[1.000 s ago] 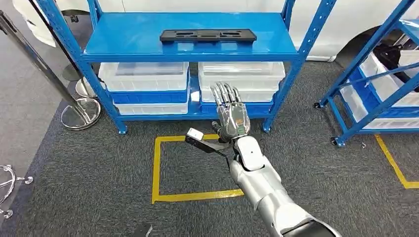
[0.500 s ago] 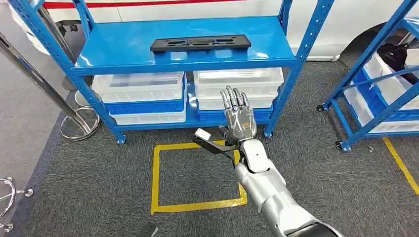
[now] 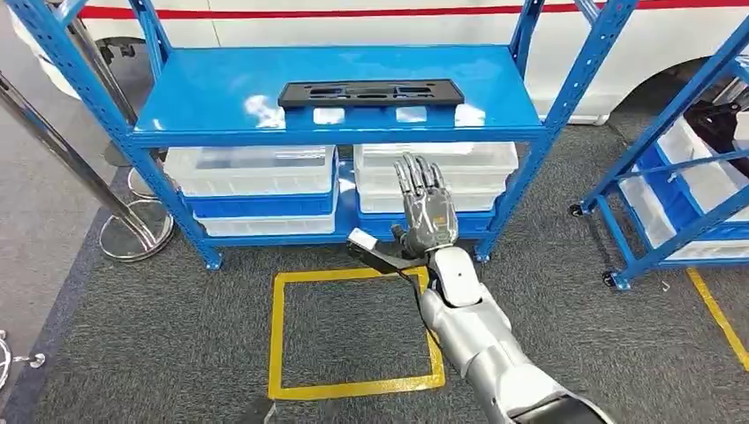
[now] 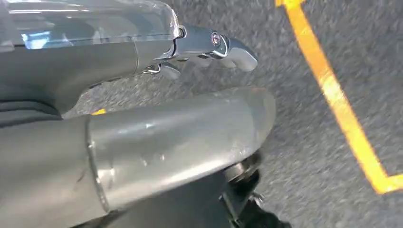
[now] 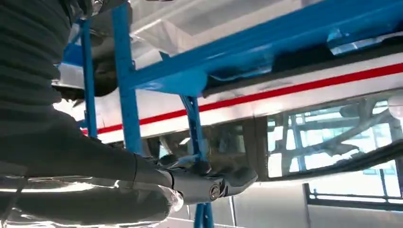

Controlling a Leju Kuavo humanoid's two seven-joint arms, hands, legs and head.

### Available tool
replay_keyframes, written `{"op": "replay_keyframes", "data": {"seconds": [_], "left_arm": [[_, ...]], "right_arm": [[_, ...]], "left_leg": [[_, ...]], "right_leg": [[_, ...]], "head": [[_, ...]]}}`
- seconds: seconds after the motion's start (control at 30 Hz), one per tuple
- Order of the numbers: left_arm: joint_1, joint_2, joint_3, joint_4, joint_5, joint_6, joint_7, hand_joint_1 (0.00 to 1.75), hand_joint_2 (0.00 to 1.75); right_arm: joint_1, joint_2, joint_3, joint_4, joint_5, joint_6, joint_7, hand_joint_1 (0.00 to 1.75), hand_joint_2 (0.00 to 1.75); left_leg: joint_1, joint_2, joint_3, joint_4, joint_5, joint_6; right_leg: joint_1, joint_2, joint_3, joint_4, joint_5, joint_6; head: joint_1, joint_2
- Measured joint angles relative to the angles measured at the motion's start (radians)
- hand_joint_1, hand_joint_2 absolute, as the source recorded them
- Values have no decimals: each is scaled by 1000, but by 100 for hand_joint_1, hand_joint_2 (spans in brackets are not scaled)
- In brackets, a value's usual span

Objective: Take the parts from the cabinet and place them on the table.

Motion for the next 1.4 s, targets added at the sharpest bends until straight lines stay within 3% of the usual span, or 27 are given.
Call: {"op": "replay_keyframes", "data": {"seconds": [0.03,0.07,0.13,0.2,0.27,0.3,0.33,0.4,0.47,0.53,0.57,0.6,0.63,0.7,0.73,0.77,0.8,0.9,0.97,1.03,1.07,1.1,1.13,1.17,1.27,1.33,1.4], "left_arm": [[1,1,0,0,0,0,0,0,0],[3,2,0,0,0,0,0,0,0],[5,2,0,0,0,0,1,0,0],[5,1,0,0,0,0,1,0,0],[0,0,0,2,0,0,2,0,0],[-2,0,0,2,0,0,3,0,0],[-2,0,0,2,0,1,2,0,0],[-4,2,0,2,0,1,4,0,0],[-9,2,0,2,0,1,4,0,0],[-7,2,0,2,-2,1,5,0,0],[-4,2,0,2,-2,1,5,0,0],[-2,2,0,2,-3,1,5,0,0],[-1,2,0,2,-3,1,5,0,0],[-2,4,0,2,-3,1,5,0,0],[-2,4,0,2,-3,1,5,0,0],[-5,4,0,2,-3,1,5,0,0],[-5,4,0,2,-3,1,6,0,0],[-1,4,0,2,-3,1,6,0,0],[-7,4,0,2,-3,1,6,0,0],[-8,4,0,2,-3,1,6,0,0],[-7,4,0,2,-3,1,6,0,0],[-7,4,0,2,-3,1,6,0,0],[-7,4,0,2,-3,1,6,0,0],[-7,4,0,2,-3,1,6,0,0],[-6,-3,0,3,-3,1,7,0,0],[-14,-6,0,5,-3,1,8,0,0],[-13,-6,0,5,-2,2,8,0,0]], "right_arm": [[3,0,0,2,0,0,0,0,175],[6,0,0,3,0,0,0,0,175],[8,0,0,6,-1,0,0,0,175],[5,0,-1,6,-1,0,0,0,175],[-2,0,-2,12,-3,0,0,0,175],[-2,1,-2,12,-3,0,0,0,175],[-4,1,-2,14,-4,0,0,0,175],[-7,5,-2,14,-5,0,0,0,175],[-14,8,-2,14,-5,0,0,0,175],[-12,9,-2,15,-5,0,-2,0,175],[-9,8,-2,17,-5,0,-3,0,175],[-6,8,-2,18,-5,0,-5,0,175],[-5,9,-2,18,-5,0,-9,0,175],[-5,11,-2,18,-5,0,-13,0,175],[-5,13,-2,18,-5,0,-13,0,175],[-6,13,-2,18,-3,0,-13,0,175],[-5,14,-2,17,-2,0,-13,0,175],[-4,16,-2,14,4,0,-13,0,175],[-12,16,-2,13,4,0,-13,0,175],[-10,16,-4,14,4,0,-13,0,175],[-8,16,-5,14,4,0,-13,0,175],[-4,15,-8,14,4,0,-13,0,175],[-3,14,-10,16,3,0,-13,0,175],[-4,13,-11,17,3,0,-13,0,175],[-7,13,-17,18,3,0,-13,0,175],[-8,11,-19,21,4,0,-13,0,175],[-9,10,-19,21,5,0,-13,0,175]], "left_leg": [[0,-1,6,0,-8,-1],[0,-1,14,1,-15,-1],[-1,-3,40,1,-33,-4],[-1,-3,67,0,-53,-8],[-1,-4,71,-1,-63,-21],[-1,-3,73,-8,-68,-29],[-3,-3,80,12,-56,-34],[0,1,78,32,-74,-42],[1,0,22,136,-119,-51],[5,0,-73,281,-178,-57],[5,0,-106,316,-181,-61],[6,0,-114,302,-153,-62],[7,0,-99,241,-102,-62],[8,2,-36,63,20,-60],[5,4,-26,31,14,-54],[-1,6,-23,8,-25,-47],[-1,6,-18,11,-4,-38],[5,2,2,4,-3,-17],[5,2,13,4,-12,-6],[4,2,20,4,-21,-3],[4,2,21,4,-23,-3],[4,1,28,4,-31,-3],[4,-1,37,4,-38,-3],[3,-1,51,4,-48,-5],[2,-1,84,0,-81,-14],[0,-3,96,2,-97,-27],[-2,-3,108,7,-90,-37]], "right_leg": [[-1,0,-44,49,-21,1],[-2,-1,-68,61,-15,2],[-2,-2,-55,-31,79,-3],[1,-2,4,-207,207,-14],[13,-1,9,-228,162,-24],[14,-2,13,-233,182,-31],[13,-1,15,-235,182,-36],[3,-1,43,-245,181,-48],[2,-1,53,-246,174,-59],[2,-2,62,-245,162,-59],[2,-1,68,-244,156,-58],[2,-1,75,-244,149,-56],[1,0,85,-243,142,-54],[0,0,105,-241,125,-46],[2,0,112,-240,119,-40],[4,2,107,-238,115,-34],[6,-1,107,-240,109,-26],[4,-2,112,-215,100,-9],[0,-2,58,-115,68,0],[-1,-2,-25,8,19,6],[-1,-2,-40,28,11,7],[-1,-2,-84,76,-6,7],[-1,-3,-103,78,4,6],[0,-3,-101,34,43,5],[5,-3,-28,-211,234,-16],[15,-2,-30,-220,206,-23],[14,-1,-19,-228,208,-37]], "head": [[0,0],[0,0],[0,0],[0,0],[1,0],[1,0],[0,0],[0,0],[-1,0],[-1,0],[0,0],[-1,0],[-1,0],[-1,0],[0,0],[-1,0],[0,0],[-1,0],[0,0],[0,0],[0,0],[0,0],[0,0],[0,0],[0,0],[0,0],[0,0]]}}
